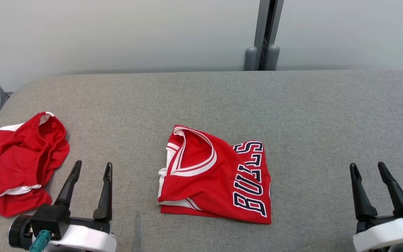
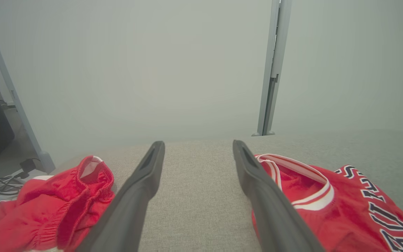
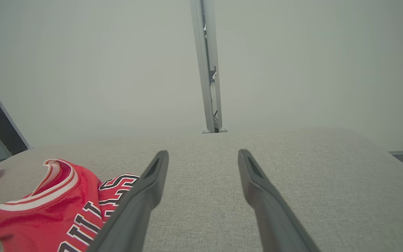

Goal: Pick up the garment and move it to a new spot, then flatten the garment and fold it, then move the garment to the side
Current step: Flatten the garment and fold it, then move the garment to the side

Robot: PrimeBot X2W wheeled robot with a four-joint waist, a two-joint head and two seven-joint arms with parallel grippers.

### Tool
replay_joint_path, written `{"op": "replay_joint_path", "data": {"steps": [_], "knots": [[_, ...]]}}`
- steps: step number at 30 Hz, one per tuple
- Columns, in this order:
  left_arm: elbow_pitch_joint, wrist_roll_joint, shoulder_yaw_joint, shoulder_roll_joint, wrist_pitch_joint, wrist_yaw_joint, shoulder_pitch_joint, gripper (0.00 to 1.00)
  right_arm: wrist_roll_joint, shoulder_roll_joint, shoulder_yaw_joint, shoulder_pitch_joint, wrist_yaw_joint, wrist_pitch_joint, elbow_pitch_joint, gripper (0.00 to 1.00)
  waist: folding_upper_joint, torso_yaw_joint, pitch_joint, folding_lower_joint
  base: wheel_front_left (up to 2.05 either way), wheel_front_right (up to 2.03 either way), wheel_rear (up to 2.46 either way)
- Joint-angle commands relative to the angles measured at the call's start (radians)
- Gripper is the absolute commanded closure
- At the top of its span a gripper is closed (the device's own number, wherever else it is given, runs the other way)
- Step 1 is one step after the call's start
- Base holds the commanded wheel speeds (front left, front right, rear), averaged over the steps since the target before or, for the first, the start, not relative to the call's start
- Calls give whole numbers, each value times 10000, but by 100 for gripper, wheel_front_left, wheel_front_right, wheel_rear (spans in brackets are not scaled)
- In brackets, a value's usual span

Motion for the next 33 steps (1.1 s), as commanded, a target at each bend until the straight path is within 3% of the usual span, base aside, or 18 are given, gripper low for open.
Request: {"op": "replay_joint_path", "data": {"steps": [1,33], "knots": [[-69,24,4,87,31,69,120,0,-49,-23,-42,155,-4,74,-107,0,0,-36,-69,0,0,0,0],[-287,-202,-261,266,430,247,443,0,-99,124,-119,450,-4,310,-387,0,0,-78,-218,0,0,0,0]]}}
